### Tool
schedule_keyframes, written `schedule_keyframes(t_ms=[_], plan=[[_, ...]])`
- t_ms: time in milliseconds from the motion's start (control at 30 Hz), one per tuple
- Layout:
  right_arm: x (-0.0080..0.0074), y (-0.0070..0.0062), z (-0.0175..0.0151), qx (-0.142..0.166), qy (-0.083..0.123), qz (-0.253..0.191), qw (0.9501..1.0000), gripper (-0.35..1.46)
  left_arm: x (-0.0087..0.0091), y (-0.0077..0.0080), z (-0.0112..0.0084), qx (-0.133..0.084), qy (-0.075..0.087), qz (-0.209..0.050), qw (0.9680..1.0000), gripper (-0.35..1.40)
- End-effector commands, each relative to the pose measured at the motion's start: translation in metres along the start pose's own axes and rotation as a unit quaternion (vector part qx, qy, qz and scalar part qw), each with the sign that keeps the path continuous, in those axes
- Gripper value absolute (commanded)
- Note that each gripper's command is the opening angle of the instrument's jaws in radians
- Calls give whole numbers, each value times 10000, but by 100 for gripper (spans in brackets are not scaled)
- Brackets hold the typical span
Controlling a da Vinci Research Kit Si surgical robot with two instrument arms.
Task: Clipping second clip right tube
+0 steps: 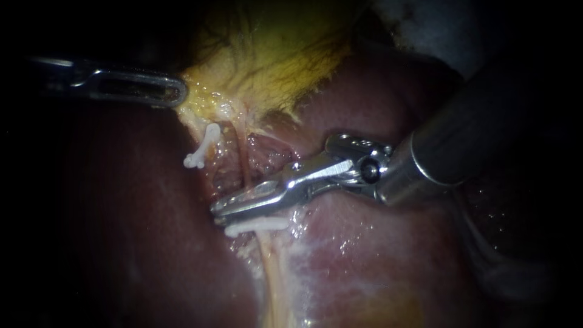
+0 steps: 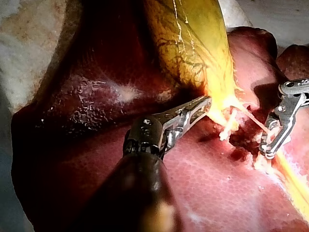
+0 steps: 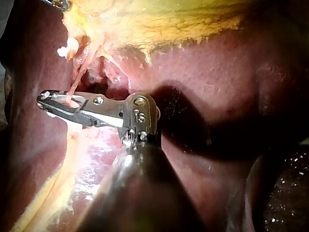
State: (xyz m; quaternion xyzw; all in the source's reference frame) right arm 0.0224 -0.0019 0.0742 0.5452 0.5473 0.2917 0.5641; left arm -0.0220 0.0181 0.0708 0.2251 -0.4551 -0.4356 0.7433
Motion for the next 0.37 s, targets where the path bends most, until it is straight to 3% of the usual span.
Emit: schedule_keyframes(t_ms=[33, 367], plan=[[0, 1, 0, -3, -4, 0, 10000, -35, 0, 0, 0, 0, 0, 0, 10000, -35], [-1, 2, 0, -10, 1, 4, 10000, -35, 0, 0, 1, -2, -1, -1, 10000, -35]])
